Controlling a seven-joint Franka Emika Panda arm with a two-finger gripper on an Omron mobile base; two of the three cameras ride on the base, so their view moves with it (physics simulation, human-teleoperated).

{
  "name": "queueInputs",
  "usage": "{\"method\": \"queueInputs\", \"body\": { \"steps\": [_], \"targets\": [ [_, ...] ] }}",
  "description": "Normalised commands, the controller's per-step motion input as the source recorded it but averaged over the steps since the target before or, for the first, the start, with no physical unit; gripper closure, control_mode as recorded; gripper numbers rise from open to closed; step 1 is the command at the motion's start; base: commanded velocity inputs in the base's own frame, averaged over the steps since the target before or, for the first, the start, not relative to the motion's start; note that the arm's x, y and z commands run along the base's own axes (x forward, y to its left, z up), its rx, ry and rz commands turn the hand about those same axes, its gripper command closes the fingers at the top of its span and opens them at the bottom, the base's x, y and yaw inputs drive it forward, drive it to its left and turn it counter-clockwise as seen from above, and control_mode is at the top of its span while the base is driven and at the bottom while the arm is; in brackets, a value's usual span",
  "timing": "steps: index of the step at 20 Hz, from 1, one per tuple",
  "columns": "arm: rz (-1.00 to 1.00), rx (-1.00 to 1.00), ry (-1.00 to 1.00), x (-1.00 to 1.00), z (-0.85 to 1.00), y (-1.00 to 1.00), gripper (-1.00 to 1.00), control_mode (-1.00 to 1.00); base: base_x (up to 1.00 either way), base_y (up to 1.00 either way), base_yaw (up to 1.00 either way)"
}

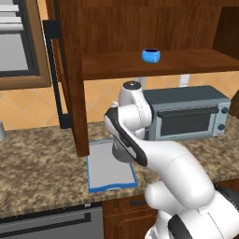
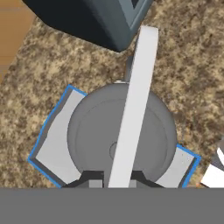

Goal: Pick the kettle from the counter and place it on the tray. Then pick the mug from the cabinet and place it on the tray. Then close the cabinet doors.

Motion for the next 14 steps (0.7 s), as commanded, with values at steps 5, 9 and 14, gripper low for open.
{"method": "queueInputs", "body": {
  "steps": [5,9,14],
  "targets": [
    [-0.01,0.00,0.04,0.53,-0.19,0.43,1.00,-1.00,0.00,0.00,0.00],
    [0.00,0.00,0.05,0.22,-0.37,0.19,1.00,-1.00,0.00,0.00,0.00],
    [0.00,0.00,0.00,0.23,-0.27,0.13,1.00,-1.00,0.00,0.00,0.00]
  ]
}}
